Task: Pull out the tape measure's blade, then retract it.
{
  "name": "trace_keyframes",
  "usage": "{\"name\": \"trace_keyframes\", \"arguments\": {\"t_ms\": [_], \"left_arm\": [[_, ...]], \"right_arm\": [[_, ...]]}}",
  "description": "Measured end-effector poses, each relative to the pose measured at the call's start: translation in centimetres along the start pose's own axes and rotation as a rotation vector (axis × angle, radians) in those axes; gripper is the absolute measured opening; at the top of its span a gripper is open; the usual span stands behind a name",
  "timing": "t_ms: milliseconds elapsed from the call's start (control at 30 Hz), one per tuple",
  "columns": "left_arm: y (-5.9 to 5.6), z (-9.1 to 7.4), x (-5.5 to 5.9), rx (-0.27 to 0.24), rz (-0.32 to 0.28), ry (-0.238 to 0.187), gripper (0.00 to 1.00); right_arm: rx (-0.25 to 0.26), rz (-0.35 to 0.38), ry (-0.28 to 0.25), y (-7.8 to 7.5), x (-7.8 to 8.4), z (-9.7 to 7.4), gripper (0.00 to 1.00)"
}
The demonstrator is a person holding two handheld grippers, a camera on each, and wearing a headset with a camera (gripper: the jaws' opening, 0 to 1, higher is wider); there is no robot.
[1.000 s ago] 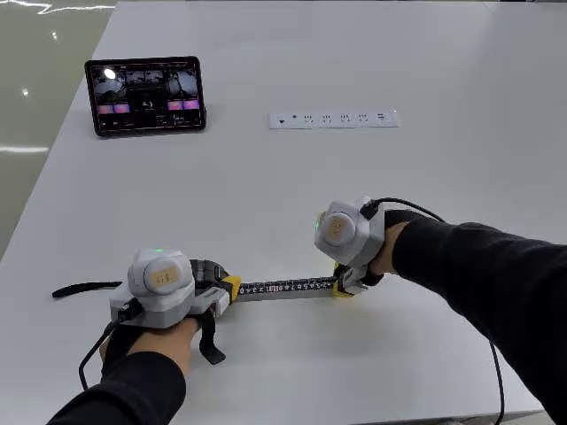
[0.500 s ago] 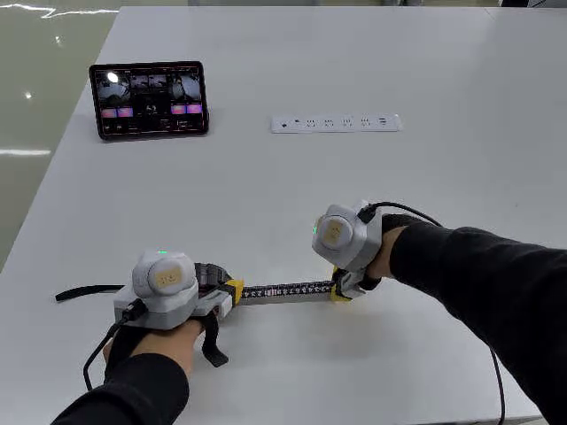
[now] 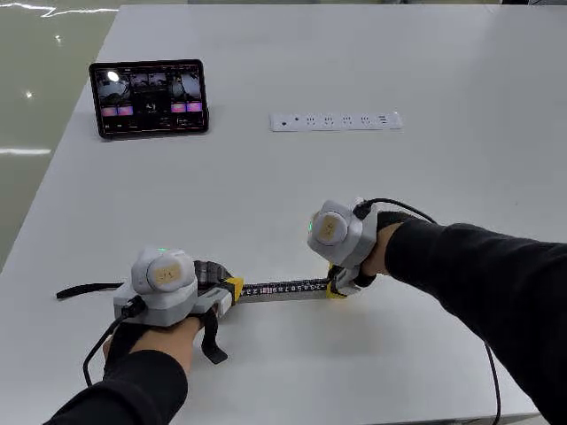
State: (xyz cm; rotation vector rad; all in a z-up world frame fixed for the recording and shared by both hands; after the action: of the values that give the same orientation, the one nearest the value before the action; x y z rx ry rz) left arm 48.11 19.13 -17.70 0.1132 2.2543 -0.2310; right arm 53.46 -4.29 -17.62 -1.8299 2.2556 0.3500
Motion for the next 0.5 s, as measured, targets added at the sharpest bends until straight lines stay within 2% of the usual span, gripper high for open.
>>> {"name": "trace_keyframes", "arguments": {"t_ms": [500], "left_arm": [[0.01, 0.13, -0.01, 0.004, -0.003, 0.001, 0.62]], "right_arm": [[0.009, -0.007, 0.000, 0.21, -0.61, 0.32, 0.10]]}}
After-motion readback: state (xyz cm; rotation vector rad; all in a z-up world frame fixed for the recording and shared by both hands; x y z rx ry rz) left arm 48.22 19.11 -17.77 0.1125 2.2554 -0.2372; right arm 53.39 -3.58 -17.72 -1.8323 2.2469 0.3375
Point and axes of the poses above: the centre of the closed fingertips' face, and the gripper's own axes: z roughly forward along the fingers, y roughly to its left, x roughly out of its underside, the point moved 10 cm from there along -z, roughly backward along the fingers, and after that the axes turned 2 degrees about -y, right-handed, at the moved point
